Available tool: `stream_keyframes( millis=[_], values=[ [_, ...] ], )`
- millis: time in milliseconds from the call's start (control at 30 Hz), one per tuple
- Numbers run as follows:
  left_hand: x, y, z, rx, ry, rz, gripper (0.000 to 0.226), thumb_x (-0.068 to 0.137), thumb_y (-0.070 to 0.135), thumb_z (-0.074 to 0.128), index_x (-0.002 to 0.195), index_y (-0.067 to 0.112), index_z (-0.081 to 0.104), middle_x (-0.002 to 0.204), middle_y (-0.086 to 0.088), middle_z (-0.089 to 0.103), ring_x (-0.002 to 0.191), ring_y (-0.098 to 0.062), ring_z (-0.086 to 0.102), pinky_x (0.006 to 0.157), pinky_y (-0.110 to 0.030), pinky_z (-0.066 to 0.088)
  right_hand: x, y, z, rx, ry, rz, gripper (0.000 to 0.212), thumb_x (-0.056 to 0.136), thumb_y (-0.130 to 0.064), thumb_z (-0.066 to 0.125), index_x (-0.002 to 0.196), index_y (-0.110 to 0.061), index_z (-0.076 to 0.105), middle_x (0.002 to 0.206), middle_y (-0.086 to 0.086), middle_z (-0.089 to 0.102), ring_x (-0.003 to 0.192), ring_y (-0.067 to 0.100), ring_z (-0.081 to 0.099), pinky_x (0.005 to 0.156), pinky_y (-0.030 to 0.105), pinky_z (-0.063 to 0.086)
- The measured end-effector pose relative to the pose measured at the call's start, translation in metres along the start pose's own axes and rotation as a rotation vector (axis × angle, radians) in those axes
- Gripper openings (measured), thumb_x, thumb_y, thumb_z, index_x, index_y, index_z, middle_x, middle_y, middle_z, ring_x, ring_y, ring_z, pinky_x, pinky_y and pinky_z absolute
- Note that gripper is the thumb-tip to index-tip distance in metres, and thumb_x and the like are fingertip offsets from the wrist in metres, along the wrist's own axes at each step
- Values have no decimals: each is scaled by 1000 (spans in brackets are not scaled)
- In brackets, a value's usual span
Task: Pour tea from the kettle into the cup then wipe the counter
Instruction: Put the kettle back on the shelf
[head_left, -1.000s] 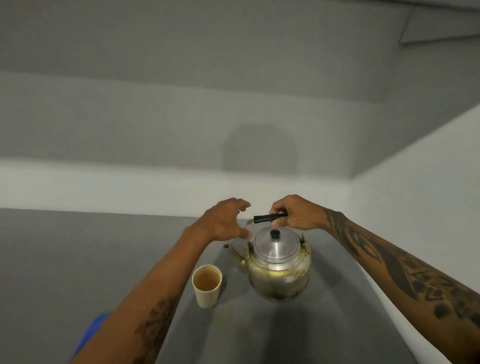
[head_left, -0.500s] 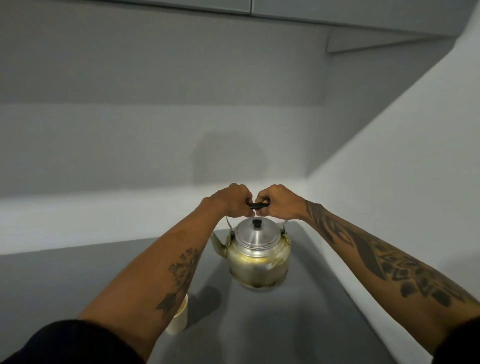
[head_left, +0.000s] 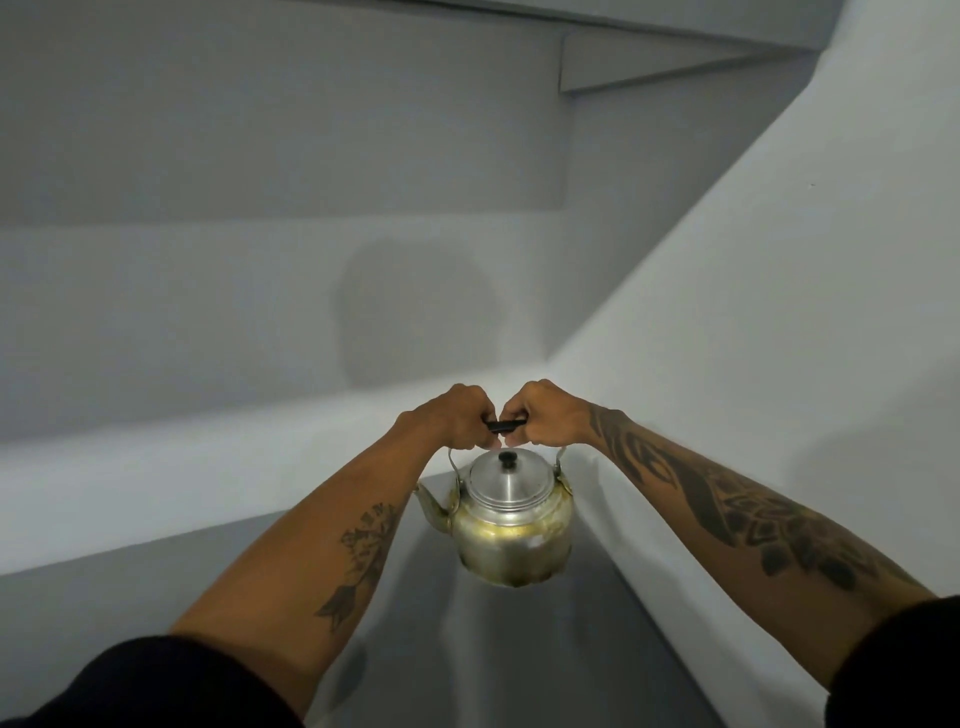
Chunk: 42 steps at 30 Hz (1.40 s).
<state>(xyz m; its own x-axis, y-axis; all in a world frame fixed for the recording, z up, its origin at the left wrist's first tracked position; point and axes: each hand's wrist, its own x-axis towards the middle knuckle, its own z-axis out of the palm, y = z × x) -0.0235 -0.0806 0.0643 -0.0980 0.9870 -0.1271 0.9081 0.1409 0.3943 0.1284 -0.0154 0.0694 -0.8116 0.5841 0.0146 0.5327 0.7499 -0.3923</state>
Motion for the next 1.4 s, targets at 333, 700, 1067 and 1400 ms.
stream_keyframes(
  millis=[333, 700, 1067, 1400],
  values=[
    [79, -9, 20, 41, -31, -45, 9, 84, 24, 69, 81, 18, 63, 72, 2, 55, 81, -24, 59, 79, -36, 52, 58, 59, 8, 16, -36, 14, 18, 76, -6, 69, 92, -6, 76, 83, 17, 73, 71, 15, 55, 66, 24, 43],
    [117, -19, 41, 19, 25, -126, 24, 86, 26, 68, 105, 12, 70, 91, -5, 60, 86, -26, 63, 72, -32, 45, 97, 93, 20, 24, -76, 67, 21, 75, -5, 69, 95, -9, 76, 89, 14, 74, 79, 21, 64, 78, 36, 55],
    [128, -19, 56, 17, 139, -131, 26, 87, 27, 67, 110, 14, 68, 107, -9, 67, 95, -28, 65, 80, -35, 50, 105, 110, 26, 12, -70, 114, 27, 73, -8, 75, 100, -7, 73, 96, 13, 72, 80, 19, 59, 73, 29, 48],
    [133, -24, 56, 5, 126, -134, 26, 87, 25, 67, 111, 14, 68, 107, -8, 67, 95, -28, 65, 74, -30, 46, 110, 111, 30, -5, -65, 129, 23, 75, -7, 70, 98, -8, 71, 98, 10, 69, 80, 18, 56, 64, 22, 40]
  ],
)
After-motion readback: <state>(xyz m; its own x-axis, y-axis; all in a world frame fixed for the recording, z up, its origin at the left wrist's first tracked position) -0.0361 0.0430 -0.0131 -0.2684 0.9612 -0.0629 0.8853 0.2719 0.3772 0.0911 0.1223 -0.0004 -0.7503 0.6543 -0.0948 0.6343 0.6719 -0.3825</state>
